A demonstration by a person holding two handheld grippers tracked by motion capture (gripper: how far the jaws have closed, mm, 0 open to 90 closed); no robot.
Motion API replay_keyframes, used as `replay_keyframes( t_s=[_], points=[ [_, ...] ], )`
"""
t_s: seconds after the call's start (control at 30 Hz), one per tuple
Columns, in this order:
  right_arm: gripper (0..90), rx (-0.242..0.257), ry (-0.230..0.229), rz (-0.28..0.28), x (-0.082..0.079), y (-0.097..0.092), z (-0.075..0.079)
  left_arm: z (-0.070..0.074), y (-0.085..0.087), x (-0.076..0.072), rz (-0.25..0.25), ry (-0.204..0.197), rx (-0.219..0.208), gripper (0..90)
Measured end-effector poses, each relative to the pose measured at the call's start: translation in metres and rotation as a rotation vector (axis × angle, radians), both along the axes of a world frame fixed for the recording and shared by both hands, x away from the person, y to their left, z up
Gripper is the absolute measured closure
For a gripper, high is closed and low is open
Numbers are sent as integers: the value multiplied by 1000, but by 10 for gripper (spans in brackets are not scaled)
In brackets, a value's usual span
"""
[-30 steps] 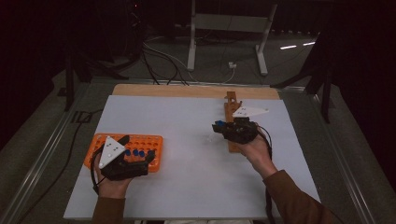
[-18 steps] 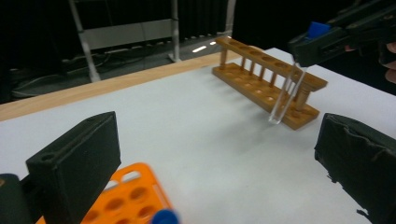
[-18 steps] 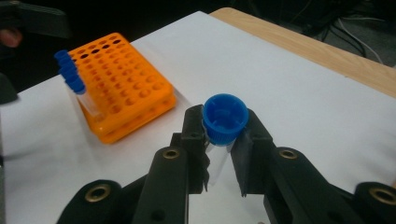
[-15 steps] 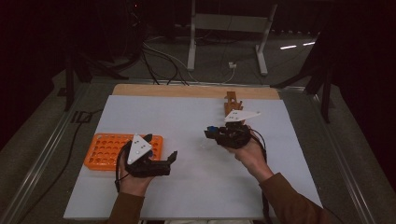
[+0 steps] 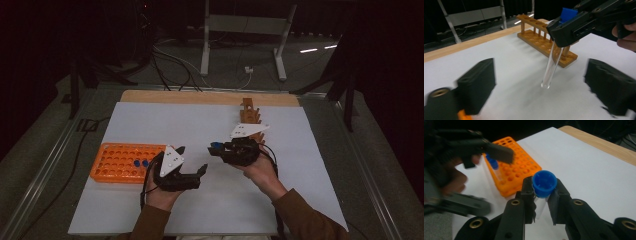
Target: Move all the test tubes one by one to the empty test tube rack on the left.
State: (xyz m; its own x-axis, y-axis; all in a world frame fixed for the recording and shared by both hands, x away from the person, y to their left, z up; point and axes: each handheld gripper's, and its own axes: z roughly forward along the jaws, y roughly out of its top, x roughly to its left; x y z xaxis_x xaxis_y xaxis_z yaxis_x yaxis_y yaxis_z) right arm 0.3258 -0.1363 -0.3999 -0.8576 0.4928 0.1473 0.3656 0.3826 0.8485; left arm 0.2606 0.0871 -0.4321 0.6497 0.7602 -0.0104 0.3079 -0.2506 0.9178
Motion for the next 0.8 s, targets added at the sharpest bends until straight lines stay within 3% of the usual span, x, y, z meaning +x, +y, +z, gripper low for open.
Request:
replay_keyframes(
  t_s=[0.23, 0.37, 0.6, 0.8],
  points=[
    [764, 24, 9, 39, -7, 9, 1, -5, -8, 2, -25, 4, 5, 482],
    [763, 39, 19, 56, -8, 12, 0, -7, -11, 3, -38, 5, 10, 600],
    [764, 55, 38, 73, -9, 14, -1, -8, -12, 3, -64, 14, 6, 746],
    [758, 55, 39, 78, -8, 14, -2, -10, -15, 3, -84, 14, 12, 780]
  ],
)
